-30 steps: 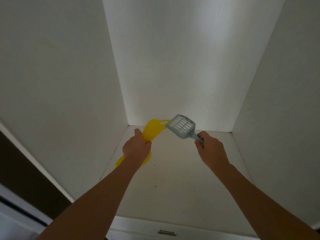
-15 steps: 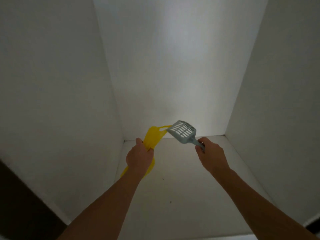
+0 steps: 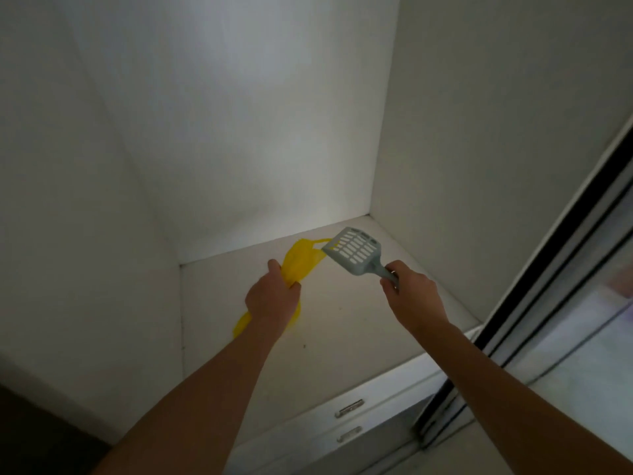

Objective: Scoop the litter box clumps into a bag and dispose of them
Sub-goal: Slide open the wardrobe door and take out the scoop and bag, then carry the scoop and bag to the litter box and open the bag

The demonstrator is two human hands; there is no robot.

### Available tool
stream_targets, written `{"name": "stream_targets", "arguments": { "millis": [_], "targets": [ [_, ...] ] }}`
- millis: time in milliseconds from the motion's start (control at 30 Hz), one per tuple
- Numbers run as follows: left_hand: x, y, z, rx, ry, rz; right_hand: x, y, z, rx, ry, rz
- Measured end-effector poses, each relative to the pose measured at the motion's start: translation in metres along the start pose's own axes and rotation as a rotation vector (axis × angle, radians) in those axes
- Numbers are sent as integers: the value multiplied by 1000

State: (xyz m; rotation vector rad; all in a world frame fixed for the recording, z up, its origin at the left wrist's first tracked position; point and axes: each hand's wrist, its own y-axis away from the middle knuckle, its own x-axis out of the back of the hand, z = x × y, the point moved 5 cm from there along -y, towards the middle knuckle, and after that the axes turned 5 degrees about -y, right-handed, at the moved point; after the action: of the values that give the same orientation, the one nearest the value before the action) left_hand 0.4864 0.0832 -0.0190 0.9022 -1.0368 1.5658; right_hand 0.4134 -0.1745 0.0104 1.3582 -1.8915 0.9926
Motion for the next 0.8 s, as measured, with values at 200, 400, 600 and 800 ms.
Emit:
{"name": "stream_targets", "arguments": {
  "millis": [200,400,600,800],
  "targets": [
    [-21,41,66,-340,-106,-29,39,41,50,-100,2,73],
    [-41,77,124,-527,-79,-71,69,102,103,-264,12,139],
    [-47,102,201,-797,-60,-101,127,165,135,-405,65,354],
    [-63,148,256,-1092,-70,-180,166,250,148,-569,115,546]
  ]
}}
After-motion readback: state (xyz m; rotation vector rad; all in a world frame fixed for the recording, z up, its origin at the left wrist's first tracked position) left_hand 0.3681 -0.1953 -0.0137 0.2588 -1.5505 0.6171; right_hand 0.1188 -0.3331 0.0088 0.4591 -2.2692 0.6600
